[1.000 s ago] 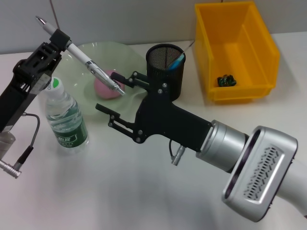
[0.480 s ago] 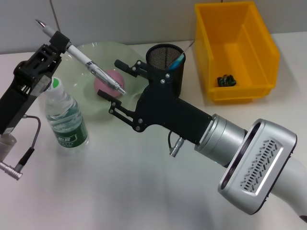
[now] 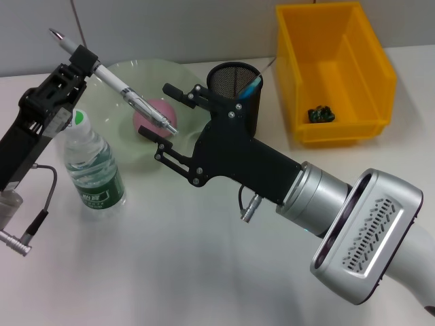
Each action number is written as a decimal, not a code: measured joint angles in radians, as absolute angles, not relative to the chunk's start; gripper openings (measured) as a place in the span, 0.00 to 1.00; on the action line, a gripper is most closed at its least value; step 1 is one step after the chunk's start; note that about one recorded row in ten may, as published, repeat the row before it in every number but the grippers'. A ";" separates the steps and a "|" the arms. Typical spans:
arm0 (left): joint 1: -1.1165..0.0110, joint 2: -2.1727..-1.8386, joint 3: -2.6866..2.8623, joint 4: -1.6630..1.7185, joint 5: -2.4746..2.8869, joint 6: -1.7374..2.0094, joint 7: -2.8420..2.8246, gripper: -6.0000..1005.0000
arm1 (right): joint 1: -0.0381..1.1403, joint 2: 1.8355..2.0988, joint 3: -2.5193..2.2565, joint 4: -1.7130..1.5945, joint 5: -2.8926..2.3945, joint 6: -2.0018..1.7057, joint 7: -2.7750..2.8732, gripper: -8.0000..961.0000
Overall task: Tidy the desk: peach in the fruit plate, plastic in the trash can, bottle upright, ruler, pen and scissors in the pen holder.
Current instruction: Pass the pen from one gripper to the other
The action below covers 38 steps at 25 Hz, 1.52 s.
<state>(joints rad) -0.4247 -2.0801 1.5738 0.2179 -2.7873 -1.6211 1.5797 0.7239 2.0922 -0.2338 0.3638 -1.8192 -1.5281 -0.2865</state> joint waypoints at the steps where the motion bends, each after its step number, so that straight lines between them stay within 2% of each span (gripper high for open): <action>1: -0.424 -2.080 1.574 0.218 -2.787 -1.621 1.580 0.16 | 0.724 2.092 -0.234 0.364 -1.819 -1.528 -0.287 0.56; 38: -0.424 -2.080 1.656 0.235 -2.872 -1.610 1.581 0.16 | 0.739 2.092 -0.220 0.366 -1.827 -1.506 -0.290 0.46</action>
